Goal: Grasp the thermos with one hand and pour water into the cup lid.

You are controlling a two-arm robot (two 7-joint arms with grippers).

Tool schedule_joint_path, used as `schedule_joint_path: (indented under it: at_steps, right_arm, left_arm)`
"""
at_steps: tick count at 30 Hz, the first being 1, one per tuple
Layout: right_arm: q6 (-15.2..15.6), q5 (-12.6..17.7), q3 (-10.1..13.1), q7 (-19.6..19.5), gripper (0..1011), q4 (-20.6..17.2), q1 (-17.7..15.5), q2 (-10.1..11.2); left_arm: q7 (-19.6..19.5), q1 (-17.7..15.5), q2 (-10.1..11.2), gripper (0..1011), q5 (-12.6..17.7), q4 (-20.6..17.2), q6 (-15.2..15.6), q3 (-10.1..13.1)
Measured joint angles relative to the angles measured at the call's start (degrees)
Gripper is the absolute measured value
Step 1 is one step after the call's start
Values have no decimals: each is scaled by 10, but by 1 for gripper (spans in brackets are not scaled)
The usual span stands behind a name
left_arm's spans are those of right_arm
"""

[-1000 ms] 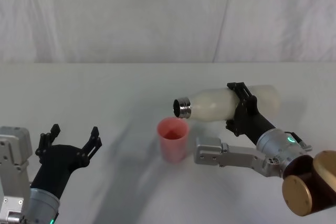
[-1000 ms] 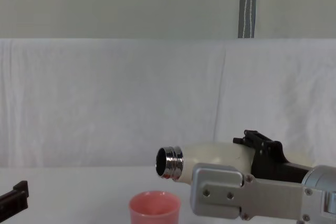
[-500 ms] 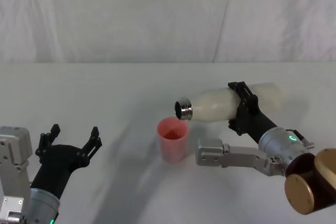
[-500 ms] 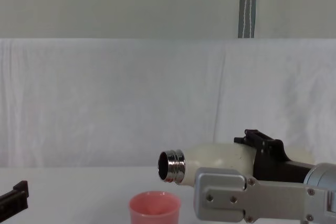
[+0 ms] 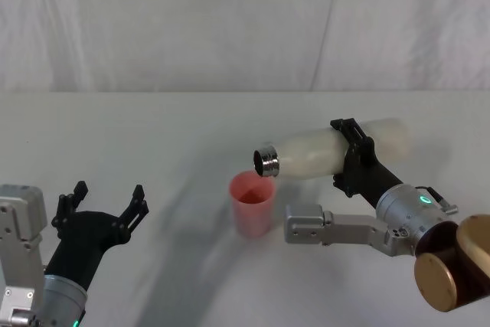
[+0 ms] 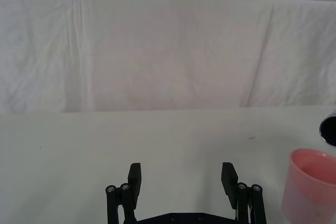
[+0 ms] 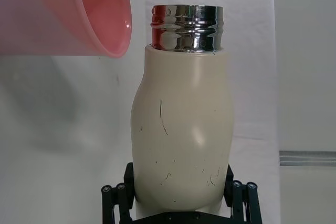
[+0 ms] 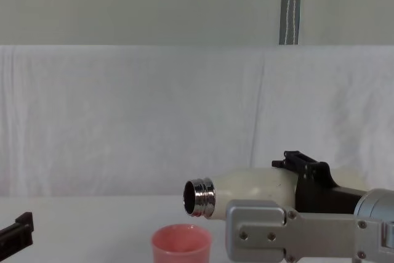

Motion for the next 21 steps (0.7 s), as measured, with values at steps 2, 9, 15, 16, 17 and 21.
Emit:
schedule_joint_path:
  at_steps: [2,9,15,16,17,21]
  right_arm:
    - [0,-1,-1,1,962,-1,1,1]
    - [2,-8,-5,5,962,-5,3,5]
    - [4,-13,-8,9,962,-8,3,8]
    - [4,-14,-9,9,962,-9,3,9]
    - [4,-15,-9,9,962,-10,3,9]
    - [5,-17,-10,10,962,-11,3,10]
  left_arm:
    - [0,0,0,1001,0,0,0,0]
    - [0,0,0,1001,0,0,0,0]
    - [0,0,0,1001,0,0,0,0]
    - [0,0,0,1001,0,0,0,0]
    - [0,0,0,1001,0,0,0,0]
    - [0,0,0,1001,0,0,0,0]
